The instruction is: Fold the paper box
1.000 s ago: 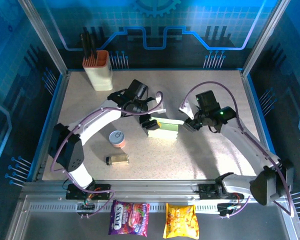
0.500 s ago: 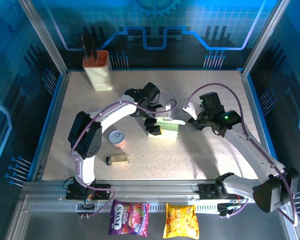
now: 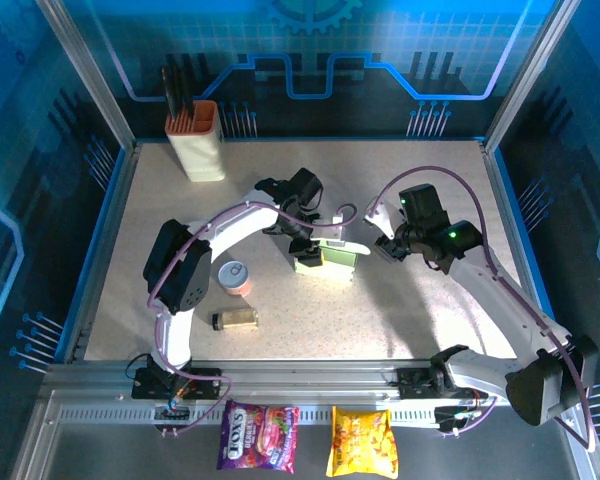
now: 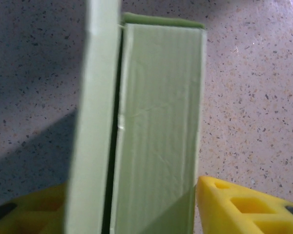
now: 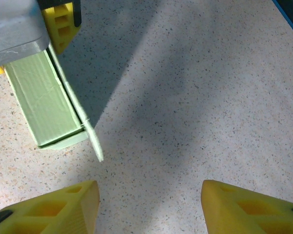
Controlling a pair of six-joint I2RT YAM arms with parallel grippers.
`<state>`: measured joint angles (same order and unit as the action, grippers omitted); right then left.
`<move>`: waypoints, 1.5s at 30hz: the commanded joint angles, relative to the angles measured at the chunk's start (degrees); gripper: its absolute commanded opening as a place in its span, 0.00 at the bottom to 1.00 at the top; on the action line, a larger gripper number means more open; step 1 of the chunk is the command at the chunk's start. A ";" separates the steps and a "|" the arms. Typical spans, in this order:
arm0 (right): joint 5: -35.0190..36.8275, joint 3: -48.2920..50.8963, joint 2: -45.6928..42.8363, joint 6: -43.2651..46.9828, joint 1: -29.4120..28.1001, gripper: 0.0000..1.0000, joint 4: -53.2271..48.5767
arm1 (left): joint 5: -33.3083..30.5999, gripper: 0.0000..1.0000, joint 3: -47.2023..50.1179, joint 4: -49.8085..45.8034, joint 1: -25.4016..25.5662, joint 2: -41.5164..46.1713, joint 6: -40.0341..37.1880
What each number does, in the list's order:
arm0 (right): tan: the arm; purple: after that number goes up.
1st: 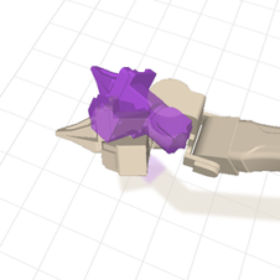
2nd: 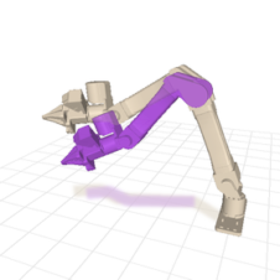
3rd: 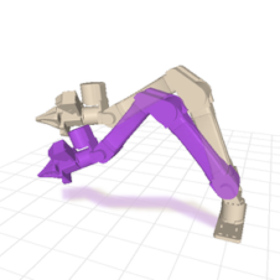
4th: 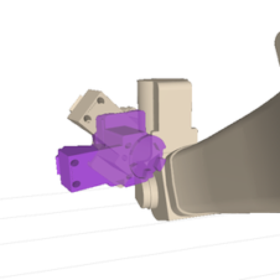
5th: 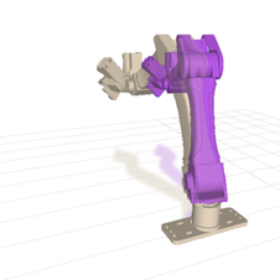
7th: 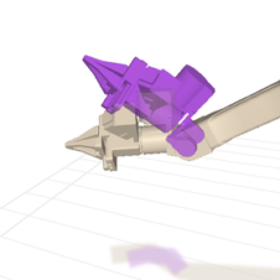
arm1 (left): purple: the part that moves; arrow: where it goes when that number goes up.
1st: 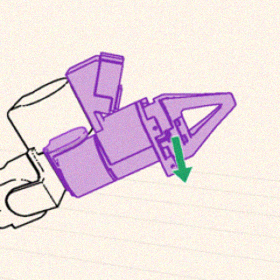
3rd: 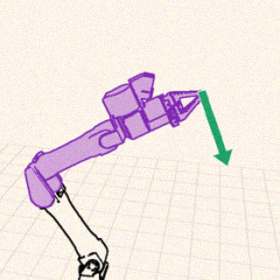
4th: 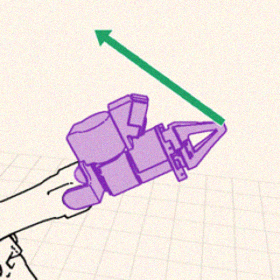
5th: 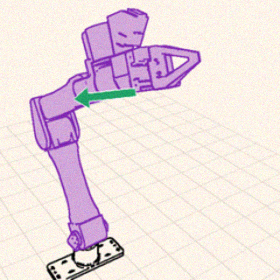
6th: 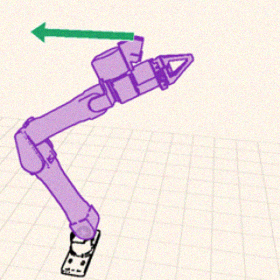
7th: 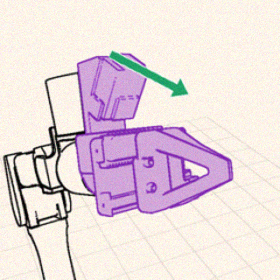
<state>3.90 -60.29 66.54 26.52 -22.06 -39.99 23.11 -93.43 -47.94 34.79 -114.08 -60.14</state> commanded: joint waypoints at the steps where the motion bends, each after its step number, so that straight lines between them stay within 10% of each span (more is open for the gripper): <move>1: -1.13 0.19 0.34 -0.29 0.36 0.58 -0.40 | -0.09 0.50 -1.60 -2.22 0.17 -1.06 -0.71; 13: -0.31 -0.58 2.13 -2.53 -0.65 0.56 0.01 | -4.28 0.42 3.26 -0.47 -0.67 1.90 2.50; 27: -12.12 -4.47 13.00 -27.02 -1.75 0.49 4.27 | -6.73 0.46 14.84 3.91 -4.09 9.98 9.06; 45: -22.73 -7.16 20.00 -20.93 -4.73 0.52 3.74 | -4.12 0.51 15.34 4.27 -4.73 10.55 11.19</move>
<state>-17.23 -65.84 86.50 3.75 -26.00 -34.79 17.50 -77.58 -41.71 30.48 -103.48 -49.41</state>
